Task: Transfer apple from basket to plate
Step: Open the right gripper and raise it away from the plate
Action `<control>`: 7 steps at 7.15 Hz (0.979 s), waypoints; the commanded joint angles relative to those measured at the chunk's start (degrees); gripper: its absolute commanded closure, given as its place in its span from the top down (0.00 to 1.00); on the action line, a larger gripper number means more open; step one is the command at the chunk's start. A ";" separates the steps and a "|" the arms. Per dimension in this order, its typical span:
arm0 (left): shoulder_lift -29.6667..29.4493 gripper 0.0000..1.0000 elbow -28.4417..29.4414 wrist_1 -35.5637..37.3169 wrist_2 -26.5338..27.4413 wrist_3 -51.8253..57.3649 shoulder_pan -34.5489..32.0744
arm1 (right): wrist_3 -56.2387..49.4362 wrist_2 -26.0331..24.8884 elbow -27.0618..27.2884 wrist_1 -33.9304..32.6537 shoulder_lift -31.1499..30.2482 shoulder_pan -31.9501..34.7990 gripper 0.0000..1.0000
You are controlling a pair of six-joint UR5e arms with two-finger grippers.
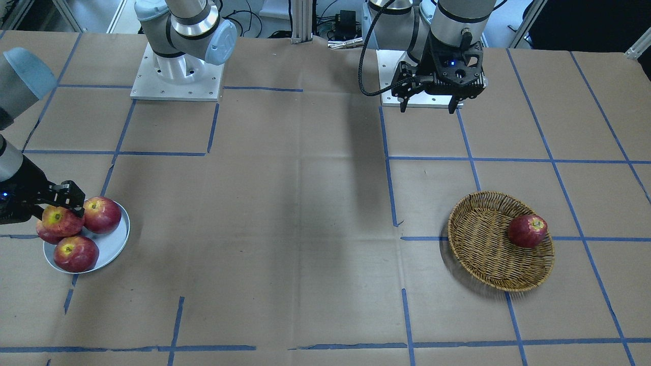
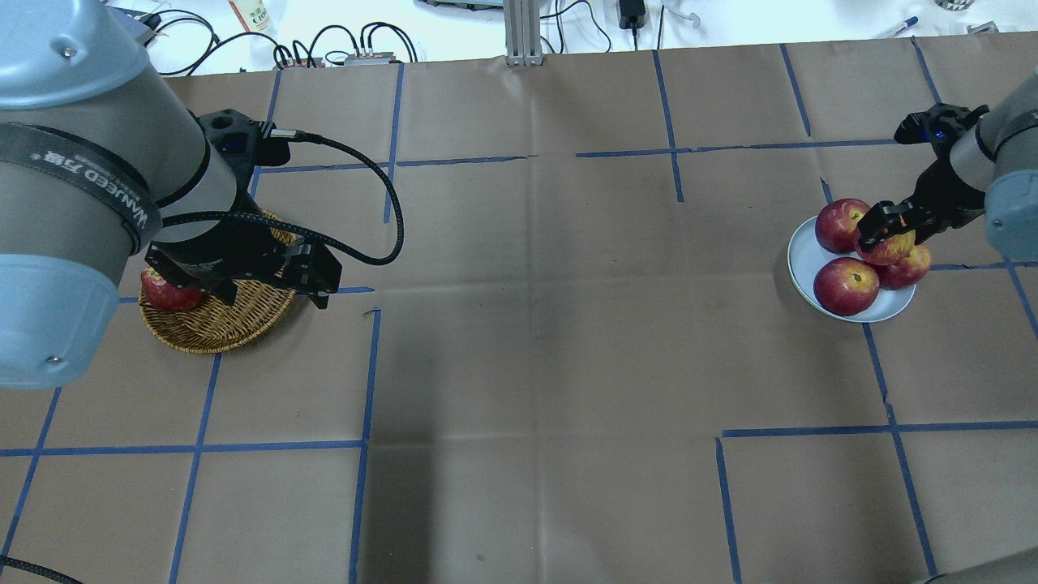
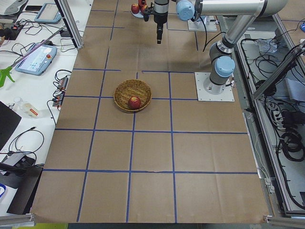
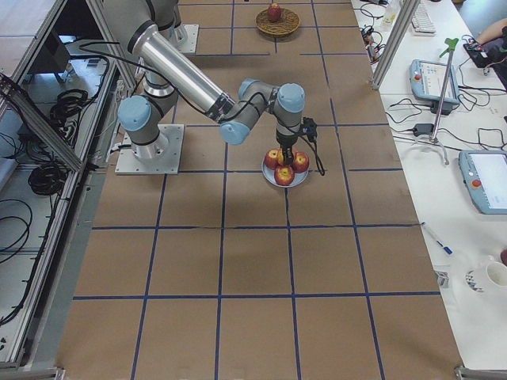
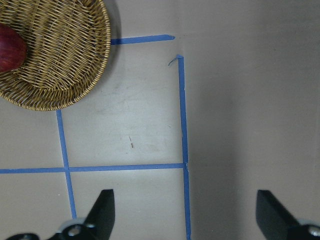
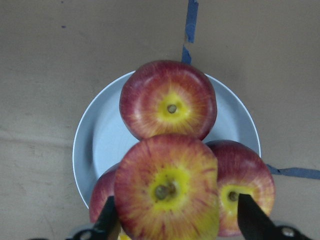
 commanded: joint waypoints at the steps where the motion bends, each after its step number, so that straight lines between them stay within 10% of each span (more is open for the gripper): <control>1: 0.01 0.99 0.00 0.00 0.00 0.00 0.00 | 0.67 -0.49 -4.47 2.87 -0.84 3.77 1.00; 7: 0.01 0.99 0.00 0.00 0.00 0.09 0.00 | 29.01 -0.93 -8.37 30.11 -16.03 23.18 1.00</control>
